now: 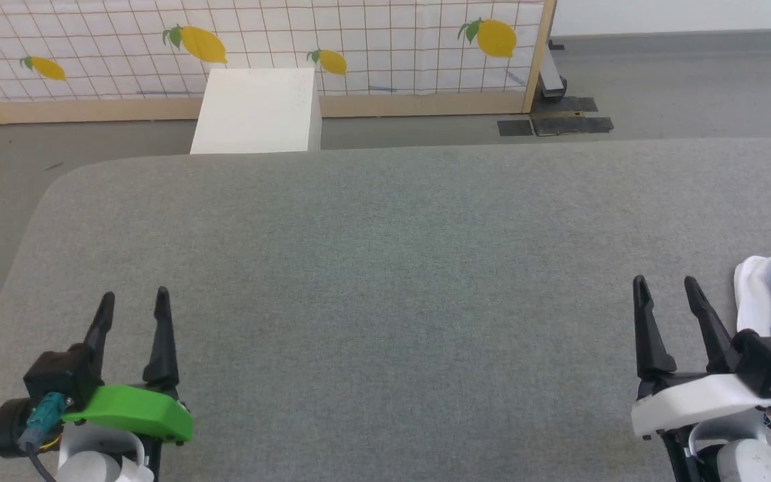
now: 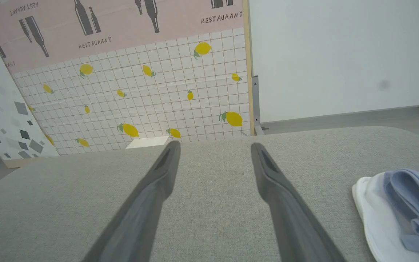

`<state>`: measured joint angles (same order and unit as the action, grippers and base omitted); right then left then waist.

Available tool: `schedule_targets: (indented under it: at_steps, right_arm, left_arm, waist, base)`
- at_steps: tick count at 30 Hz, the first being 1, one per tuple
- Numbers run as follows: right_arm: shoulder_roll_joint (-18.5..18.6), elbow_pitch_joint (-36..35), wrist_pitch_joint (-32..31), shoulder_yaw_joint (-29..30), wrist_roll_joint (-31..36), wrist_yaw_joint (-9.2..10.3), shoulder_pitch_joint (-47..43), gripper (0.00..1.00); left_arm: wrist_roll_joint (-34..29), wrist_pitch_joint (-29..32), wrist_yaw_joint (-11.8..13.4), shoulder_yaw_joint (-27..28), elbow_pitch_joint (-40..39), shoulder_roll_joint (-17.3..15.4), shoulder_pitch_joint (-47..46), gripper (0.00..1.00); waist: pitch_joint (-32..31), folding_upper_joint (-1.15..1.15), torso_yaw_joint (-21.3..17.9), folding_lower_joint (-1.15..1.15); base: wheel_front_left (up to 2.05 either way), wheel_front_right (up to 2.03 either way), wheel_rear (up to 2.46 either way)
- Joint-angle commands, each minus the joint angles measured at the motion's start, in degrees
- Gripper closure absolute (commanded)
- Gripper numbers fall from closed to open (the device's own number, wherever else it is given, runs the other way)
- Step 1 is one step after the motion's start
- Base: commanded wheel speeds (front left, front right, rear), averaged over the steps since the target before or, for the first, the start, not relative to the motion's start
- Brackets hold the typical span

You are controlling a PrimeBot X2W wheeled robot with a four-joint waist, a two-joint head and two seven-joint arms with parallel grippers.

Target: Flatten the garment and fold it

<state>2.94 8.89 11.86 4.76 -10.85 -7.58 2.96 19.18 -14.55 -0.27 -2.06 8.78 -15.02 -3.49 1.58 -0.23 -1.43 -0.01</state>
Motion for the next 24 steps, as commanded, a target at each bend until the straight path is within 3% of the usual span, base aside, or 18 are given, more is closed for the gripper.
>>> schedule_targets:
  at_steps: [1, 24]
  right_arm:
    - [-0.06, 0.16, -0.31, -0.04, 0.28, 0.09, -0.75, 0.00]
    - [-0.06, 0.33, -2.08, -0.36, -0.17, 0.09, -0.22, 0.00]
  left_arm:
    - [-0.42, -0.35, -0.37, -0.21, 0.36, 0.06, 0.48, 0.00]
    - [1.97, 0.20, -1.23, -0.91, 2.23, -0.34, -0.73, 0.00]
  waist:
    - [0.04, 0.23, 0.11, 0.01]
    - [0.31, 0.23, 0.05, 0.01]
  base:
    - [0.00, 0.00, 0.00]
    - [0.00, 0.00, 0.00]
